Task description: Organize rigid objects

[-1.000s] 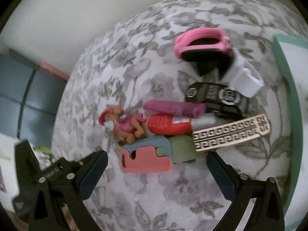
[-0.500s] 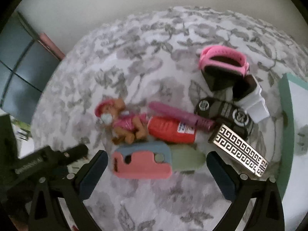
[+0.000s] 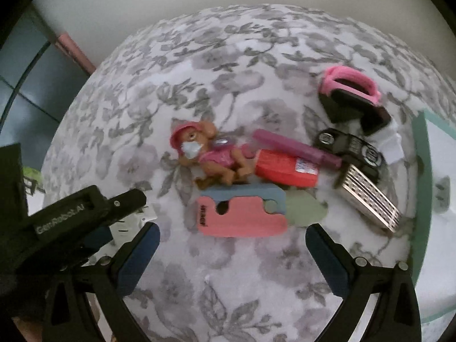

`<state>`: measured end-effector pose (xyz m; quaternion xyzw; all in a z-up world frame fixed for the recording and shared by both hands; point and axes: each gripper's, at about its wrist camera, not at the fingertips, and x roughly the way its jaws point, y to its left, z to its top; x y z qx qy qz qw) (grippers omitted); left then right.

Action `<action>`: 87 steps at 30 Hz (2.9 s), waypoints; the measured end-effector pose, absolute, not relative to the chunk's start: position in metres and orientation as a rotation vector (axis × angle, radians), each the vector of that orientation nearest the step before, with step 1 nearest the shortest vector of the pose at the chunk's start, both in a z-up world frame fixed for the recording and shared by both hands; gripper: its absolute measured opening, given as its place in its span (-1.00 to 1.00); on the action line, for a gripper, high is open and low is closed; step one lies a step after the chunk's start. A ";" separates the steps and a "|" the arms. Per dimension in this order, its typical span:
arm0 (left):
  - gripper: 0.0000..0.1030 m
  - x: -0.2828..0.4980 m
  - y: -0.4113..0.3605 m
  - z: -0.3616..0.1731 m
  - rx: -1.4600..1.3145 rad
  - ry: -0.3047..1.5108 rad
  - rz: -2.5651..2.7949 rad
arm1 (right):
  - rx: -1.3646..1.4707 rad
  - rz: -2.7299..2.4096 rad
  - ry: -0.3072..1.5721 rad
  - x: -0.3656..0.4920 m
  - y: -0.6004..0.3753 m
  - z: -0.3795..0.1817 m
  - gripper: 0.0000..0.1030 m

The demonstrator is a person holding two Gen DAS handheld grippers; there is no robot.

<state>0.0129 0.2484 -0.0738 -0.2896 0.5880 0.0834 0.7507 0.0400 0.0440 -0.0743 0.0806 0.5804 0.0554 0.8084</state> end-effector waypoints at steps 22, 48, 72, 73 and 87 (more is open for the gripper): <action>0.13 0.016 0.226 -0.073 -0.553 1.289 0.101 | 0.073 0.043 1.187 0.027 0.028 -0.060 0.44; 0.09 -0.009 -0.037 -0.001 -0.043 1.201 -0.511 | 0.306 -0.576 1.098 -0.066 -0.212 -0.005 0.44; 0.19 -0.023 -0.109 -0.044 0.104 1.261 -0.618 | 0.472 -0.663 1.219 -0.080 -0.272 -0.049 0.47; 0.22 -0.022 -0.107 -0.042 0.096 1.258 -0.618 | 0.469 -0.660 1.216 -0.079 -0.271 -0.048 0.48; 0.86 0.030 -0.005 -0.002 -0.067 1.106 -0.309 | 0.447 -0.437 0.964 -0.056 -0.224 0.001 0.75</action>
